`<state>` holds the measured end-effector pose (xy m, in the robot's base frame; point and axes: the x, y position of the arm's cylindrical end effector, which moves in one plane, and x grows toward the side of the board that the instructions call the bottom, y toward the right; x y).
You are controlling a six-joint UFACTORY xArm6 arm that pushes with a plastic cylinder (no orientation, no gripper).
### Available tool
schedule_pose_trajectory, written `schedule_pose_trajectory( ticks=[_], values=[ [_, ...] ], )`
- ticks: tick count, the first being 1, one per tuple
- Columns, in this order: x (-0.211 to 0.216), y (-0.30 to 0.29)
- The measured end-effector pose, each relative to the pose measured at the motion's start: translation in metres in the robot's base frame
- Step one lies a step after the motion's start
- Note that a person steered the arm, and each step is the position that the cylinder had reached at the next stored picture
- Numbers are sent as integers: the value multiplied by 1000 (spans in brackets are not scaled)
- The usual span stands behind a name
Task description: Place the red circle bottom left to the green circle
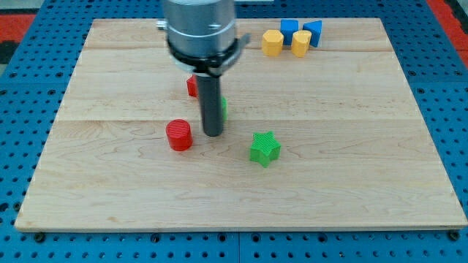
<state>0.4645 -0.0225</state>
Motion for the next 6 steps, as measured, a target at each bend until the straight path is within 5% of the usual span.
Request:
schedule_pose_trajectory(
  ticks=[3, 4, 6],
  values=[
    [-23, -106],
    [4, -126],
    [35, -38]
  ],
)
